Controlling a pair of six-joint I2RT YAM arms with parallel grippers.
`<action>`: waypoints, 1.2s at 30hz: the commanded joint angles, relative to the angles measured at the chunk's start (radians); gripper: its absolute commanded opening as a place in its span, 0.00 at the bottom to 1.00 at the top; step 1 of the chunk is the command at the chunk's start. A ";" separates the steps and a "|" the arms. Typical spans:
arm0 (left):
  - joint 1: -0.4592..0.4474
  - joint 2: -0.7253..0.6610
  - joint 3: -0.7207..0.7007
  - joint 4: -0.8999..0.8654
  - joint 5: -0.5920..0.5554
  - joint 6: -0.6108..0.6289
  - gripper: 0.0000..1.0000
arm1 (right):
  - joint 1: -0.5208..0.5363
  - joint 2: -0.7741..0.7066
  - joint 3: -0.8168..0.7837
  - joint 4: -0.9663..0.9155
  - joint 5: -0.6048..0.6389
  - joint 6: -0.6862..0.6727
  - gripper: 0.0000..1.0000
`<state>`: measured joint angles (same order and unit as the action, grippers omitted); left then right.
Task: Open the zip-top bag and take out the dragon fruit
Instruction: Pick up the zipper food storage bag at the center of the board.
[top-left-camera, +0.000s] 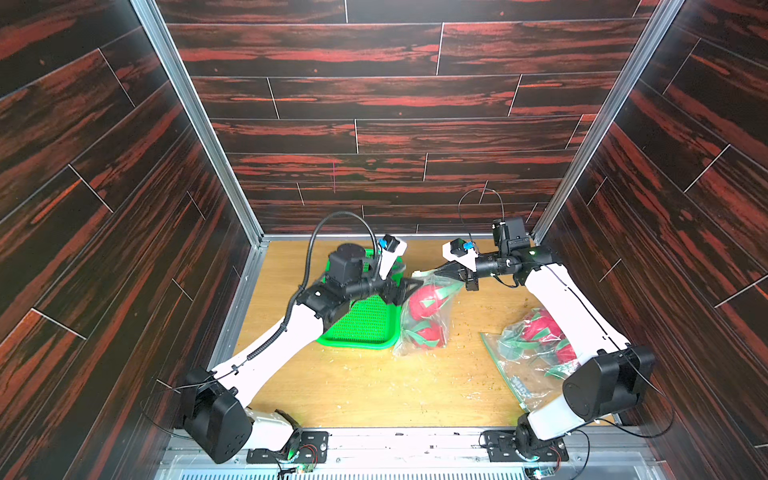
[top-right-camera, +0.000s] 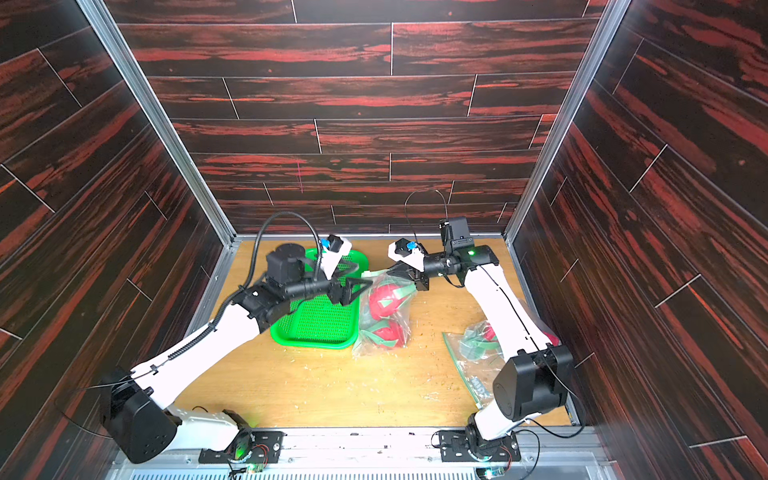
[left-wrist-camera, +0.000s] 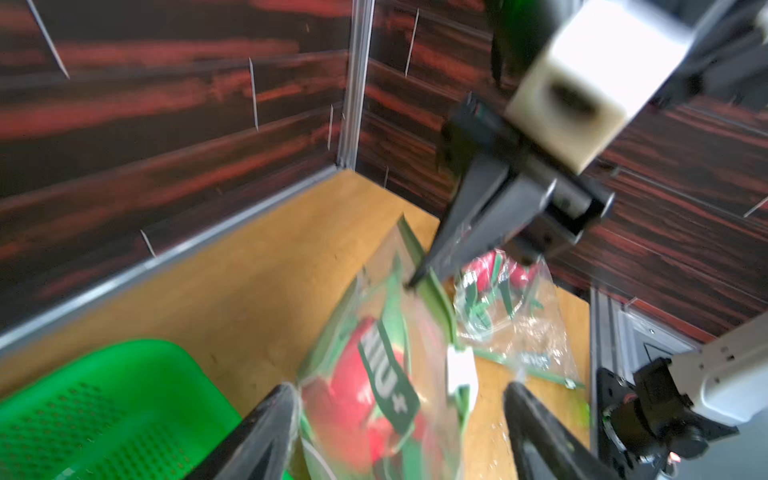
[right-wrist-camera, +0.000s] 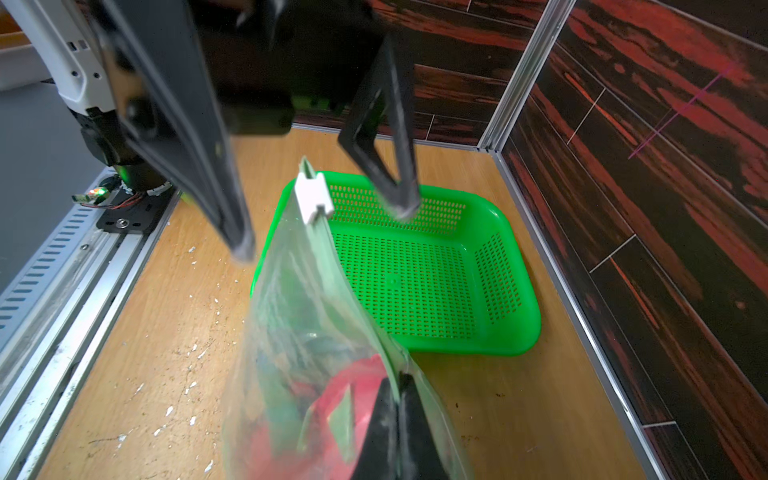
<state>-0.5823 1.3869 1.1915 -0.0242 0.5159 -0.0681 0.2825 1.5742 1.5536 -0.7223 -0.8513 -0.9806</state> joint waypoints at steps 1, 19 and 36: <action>0.004 -0.038 -0.015 0.057 0.048 0.002 0.76 | 0.005 -0.043 0.057 0.006 -0.043 0.036 0.00; 0.006 -0.043 -0.017 0.112 0.140 0.031 0.00 | 0.056 -0.069 0.139 -0.093 -0.166 0.033 0.37; 0.006 -0.006 0.089 -0.033 0.296 0.152 0.00 | 0.126 0.097 0.335 -0.395 -0.147 -0.208 0.40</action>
<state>-0.5777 1.3933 1.2201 -0.0956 0.7464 0.0467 0.4019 1.6520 1.8580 -0.9958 -0.9684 -1.1175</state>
